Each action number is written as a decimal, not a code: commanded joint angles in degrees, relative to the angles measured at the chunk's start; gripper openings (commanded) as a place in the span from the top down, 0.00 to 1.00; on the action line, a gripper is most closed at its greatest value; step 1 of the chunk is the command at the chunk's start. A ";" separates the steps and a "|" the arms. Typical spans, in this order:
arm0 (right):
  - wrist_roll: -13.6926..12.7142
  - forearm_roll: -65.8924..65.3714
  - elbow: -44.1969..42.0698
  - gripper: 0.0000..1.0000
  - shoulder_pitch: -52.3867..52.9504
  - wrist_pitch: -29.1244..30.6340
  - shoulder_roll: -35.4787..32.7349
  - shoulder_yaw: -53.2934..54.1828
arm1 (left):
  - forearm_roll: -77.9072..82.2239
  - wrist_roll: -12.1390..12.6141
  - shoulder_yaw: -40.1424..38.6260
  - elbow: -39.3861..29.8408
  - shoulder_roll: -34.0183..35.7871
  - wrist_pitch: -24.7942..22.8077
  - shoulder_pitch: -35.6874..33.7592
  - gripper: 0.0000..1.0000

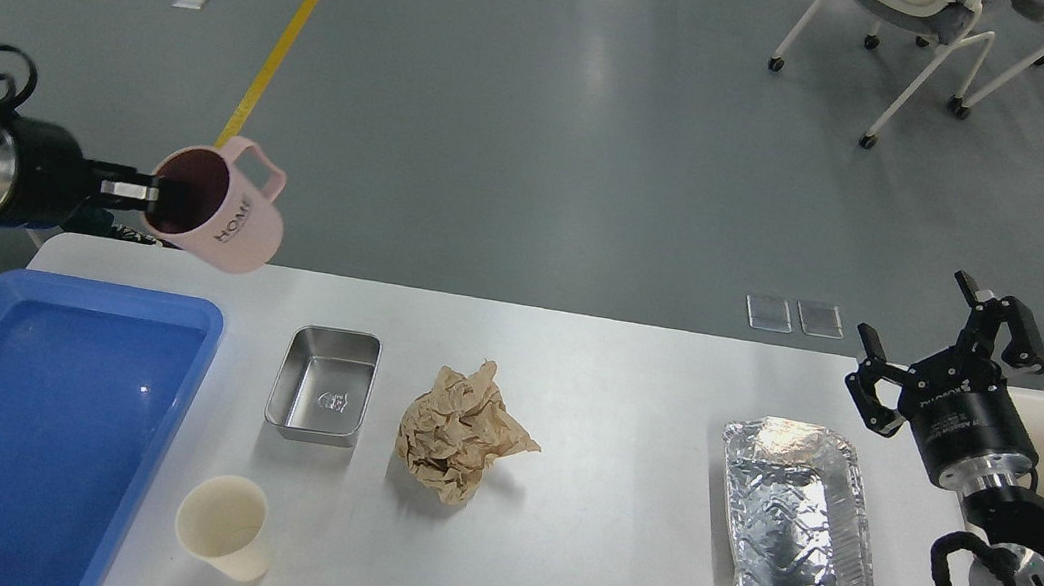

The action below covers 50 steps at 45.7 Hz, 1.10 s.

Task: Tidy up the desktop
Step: 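Lift the pink mug with the left gripper and lower it into the blue tray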

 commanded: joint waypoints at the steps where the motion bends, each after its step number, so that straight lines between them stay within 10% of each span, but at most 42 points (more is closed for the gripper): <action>1: 0.00 0.01 -0.09 0.00 -0.15 0.00 -0.05 -0.02 | -0.07 -0.42 -0.19 0.26 3.29 1.91 6.51 0.98; 42: 0.00 0.01 0.00 0.00 -0.33 0.00 -0.22 0.06 | -0.25 -3.06 0.51 -1.06 9.62 11.66 29.90 0.91; 50: 0.00 0.01 -0.09 0.00 -0.33 0.00 -0.14 -0.02 | -0.42 -3.05 0.42 -0.71 9.53 12.46 29.90 0.14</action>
